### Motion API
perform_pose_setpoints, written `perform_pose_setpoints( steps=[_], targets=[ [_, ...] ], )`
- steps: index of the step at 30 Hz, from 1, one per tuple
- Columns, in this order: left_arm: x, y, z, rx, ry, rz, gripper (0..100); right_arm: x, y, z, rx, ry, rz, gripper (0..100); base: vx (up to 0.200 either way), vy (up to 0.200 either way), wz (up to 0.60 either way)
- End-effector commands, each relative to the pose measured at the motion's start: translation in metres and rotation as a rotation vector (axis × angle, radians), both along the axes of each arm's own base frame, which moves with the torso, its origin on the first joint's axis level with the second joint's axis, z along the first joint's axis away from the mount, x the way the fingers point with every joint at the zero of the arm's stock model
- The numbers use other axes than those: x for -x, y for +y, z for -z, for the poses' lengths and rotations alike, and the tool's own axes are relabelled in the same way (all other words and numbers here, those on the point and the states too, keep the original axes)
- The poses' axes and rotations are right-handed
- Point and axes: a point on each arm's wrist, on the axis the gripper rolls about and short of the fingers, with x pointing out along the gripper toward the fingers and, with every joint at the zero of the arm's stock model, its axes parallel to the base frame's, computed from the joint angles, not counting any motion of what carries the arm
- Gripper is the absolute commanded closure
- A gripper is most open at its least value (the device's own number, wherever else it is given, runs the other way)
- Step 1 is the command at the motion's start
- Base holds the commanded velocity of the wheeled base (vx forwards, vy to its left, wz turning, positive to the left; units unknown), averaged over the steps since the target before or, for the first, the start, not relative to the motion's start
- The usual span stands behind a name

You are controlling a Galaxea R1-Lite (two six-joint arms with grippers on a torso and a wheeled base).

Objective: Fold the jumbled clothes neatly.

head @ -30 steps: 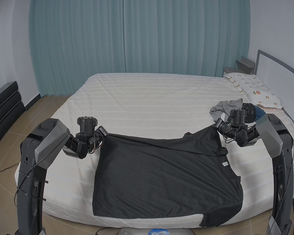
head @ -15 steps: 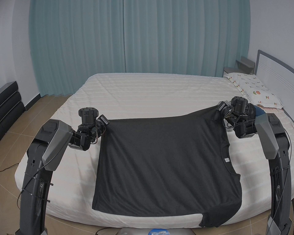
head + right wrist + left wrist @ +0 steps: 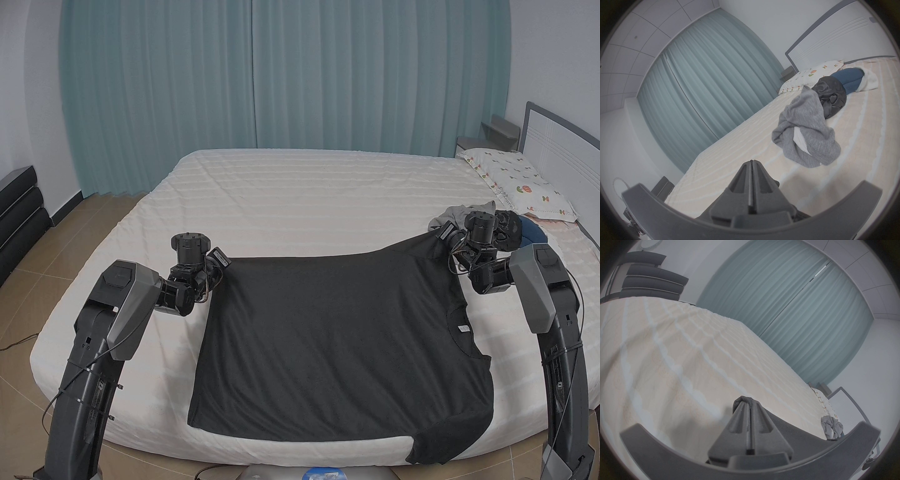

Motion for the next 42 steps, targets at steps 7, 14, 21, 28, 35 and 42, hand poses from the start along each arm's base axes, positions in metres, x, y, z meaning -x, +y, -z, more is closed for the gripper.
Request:
perform_pose_setpoints(
  steps=[7, 14, 21, 28, 35, 42],
  targets=[
    [-0.001, -0.001, 0.013, -0.010, 0.054, 0.003, 100, -0.001, -0.001, 0.046, 0.039, 0.093, 0.027, 0, 0.000, 0.000, 0.00],
    [-0.001, -0.004, 0.013, -0.012, 0.044, 0.005, 0, 0.007, 0.000, 0.058, 0.042, 0.150, 0.024, 0, 0.000, 0.000, 0.00],
    [0.005, 0.011, -0.027, -0.017, 0.016, -0.047, 0, 0.040, -0.015, 0.014, 0.020, 0.175, 0.030, 0, 0.000, 0.000, 0.00],
    [0.042, 0.041, -0.089, 0.001, 0.019, -0.079, 0, 0.132, -0.004, -0.020, -0.060, 0.330, 0.008, 0, 0.000, 0.000, 0.00],
    [0.117, 0.049, -0.097, -0.005, 0.137, -0.011, 0, 0.212, 0.018, -0.029, -0.120, 0.437, -0.023, 0, 0.000, 0.000, 0.00],
    [0.191, 0.049, -0.070, -0.011, 0.227, 0.009, 0, 0.274, 0.028, -0.034, -0.118, 0.501, -0.066, 0, 0.000, 0.000, 0.00]
  ],
)
